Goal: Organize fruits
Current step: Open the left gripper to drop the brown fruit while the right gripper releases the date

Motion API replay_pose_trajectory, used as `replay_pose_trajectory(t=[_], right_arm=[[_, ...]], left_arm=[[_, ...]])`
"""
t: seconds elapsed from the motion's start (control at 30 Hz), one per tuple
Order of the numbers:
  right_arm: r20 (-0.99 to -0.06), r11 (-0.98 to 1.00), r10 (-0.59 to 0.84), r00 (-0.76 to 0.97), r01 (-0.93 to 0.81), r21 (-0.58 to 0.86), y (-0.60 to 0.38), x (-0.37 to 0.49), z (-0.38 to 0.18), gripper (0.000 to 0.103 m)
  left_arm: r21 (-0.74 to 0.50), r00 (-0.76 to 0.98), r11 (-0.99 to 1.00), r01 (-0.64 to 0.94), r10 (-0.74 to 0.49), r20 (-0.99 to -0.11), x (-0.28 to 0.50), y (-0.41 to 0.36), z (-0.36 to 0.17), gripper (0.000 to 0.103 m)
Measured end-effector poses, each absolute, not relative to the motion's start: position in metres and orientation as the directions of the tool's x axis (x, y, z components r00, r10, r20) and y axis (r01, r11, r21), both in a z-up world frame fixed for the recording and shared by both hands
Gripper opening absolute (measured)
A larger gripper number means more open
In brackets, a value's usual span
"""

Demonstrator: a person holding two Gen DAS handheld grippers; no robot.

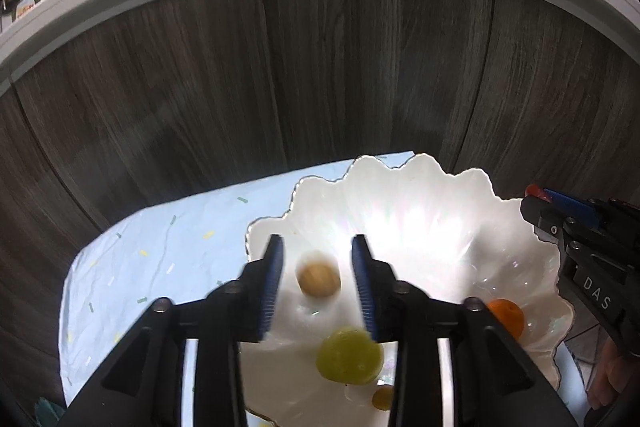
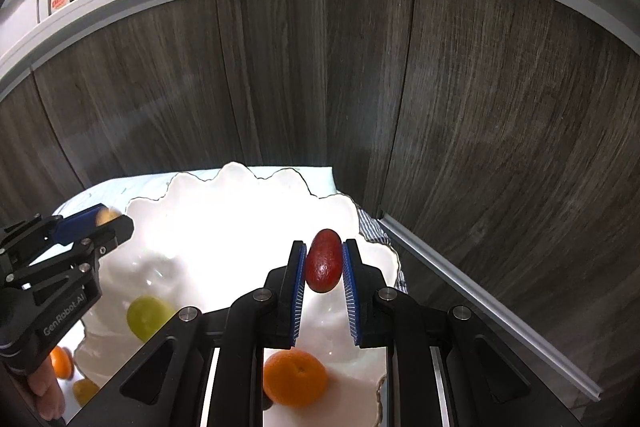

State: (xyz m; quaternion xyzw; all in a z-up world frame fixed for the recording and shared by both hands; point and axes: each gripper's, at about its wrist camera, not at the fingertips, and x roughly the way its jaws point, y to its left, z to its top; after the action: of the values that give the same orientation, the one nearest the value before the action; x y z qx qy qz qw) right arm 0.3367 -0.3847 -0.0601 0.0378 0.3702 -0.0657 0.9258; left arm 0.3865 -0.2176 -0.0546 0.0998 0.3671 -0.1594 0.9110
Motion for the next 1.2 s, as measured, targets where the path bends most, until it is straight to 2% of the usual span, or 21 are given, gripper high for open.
replay_pose_trajectory(t=[0.03, 0.1, 0.2, 0.4, 0.5, 1.2], right_arm=[[-0.691, 0.989, -0.093, 0.717, 0.147, 0.021, -0.384, 0.337, -0.060, 0.022], [-0.687, 0.988, -0.099, 0.720, 0.152, 0.017, -0.384, 0.336, -0.059, 0.040], [-0.671, 0.986, -0.125, 0.731, 0.165, -0.003, -0.382, 0.332, -0.055, 0.055], [-0.655, 0.985, -0.138, 0.743, 0.171, -0.014, -0.378, 0.325, -0.047, 0.065], [-0.647, 0.984, -0.141, 0.750, 0.176, -0.011, -0.377, 0.322, -0.042, 0.068], [-0.598, 0.986, -0.121, 0.793, 0.164, 0.018, -0.346, 0.286, -0.007, 0.068]], left_arm=[[0.065, 0.682, 0.930, 0.363, -0.217, -0.698, 0.386, -0.217, -0.053, 0.040], [0.063, 0.682, 0.931, 0.360, -0.216, -0.699, 0.386, -0.216, -0.052, 0.043], [0.065, 0.688, 0.933, 0.354, -0.213, -0.694, 0.385, -0.213, -0.049, 0.049], [0.072, 0.701, 0.937, 0.342, -0.203, -0.684, 0.380, -0.207, -0.041, 0.061], [0.075, 0.709, 0.938, 0.340, -0.203, -0.676, 0.376, -0.204, -0.035, 0.062], [0.103, 0.755, 0.940, 0.326, -0.192, -0.627, 0.332, -0.171, 0.005, 0.062]])
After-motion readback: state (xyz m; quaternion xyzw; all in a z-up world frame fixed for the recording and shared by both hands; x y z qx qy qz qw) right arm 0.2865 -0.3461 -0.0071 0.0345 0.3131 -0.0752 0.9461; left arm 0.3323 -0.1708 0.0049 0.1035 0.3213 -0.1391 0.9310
